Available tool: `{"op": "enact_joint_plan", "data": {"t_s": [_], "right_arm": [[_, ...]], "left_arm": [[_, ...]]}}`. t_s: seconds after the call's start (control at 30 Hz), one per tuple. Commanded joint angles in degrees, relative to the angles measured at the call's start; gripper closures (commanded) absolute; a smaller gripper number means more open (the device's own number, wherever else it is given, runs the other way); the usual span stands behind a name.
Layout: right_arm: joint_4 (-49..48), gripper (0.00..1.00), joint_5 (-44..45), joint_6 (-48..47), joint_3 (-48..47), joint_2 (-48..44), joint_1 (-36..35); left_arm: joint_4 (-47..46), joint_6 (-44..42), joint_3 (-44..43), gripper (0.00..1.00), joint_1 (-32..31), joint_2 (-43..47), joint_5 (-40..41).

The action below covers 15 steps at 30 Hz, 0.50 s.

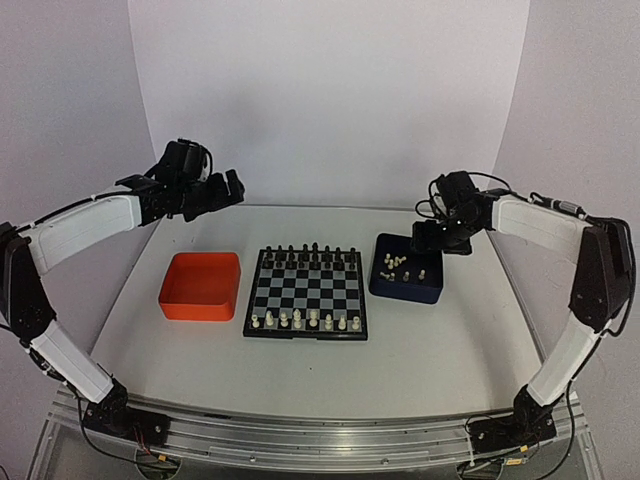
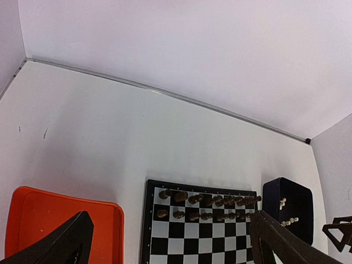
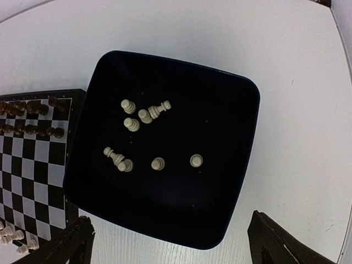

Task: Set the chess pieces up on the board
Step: Pick up the chess piece from the storage box.

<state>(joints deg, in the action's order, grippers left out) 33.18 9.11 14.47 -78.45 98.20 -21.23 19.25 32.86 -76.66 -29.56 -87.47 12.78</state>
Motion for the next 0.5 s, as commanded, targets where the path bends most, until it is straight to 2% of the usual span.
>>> {"op": "enact_joint_plan", "data": {"t_s": [0.0, 0.23, 0.47], "right_arm": [[5.2, 0.11, 0.2, 2.4, -7.0, 6.8, 0.1], [7.5, 0.19, 4.3, 3.0, -13.3, 15.0, 0.2], [8.9, 0.37, 7.8, 5.3, -15.4, 19.6, 0.9]], "left_arm": [[-18.5, -4.7, 3.6, 0.0, 0.1, 3.0, 4.2], [-22.7, -6.3, 2.7, 0.0, 0.1, -2.2, 4.2], [-22.8, -6.3, -0.1, 0.0, 0.1, -7.2, 1.4]]}}
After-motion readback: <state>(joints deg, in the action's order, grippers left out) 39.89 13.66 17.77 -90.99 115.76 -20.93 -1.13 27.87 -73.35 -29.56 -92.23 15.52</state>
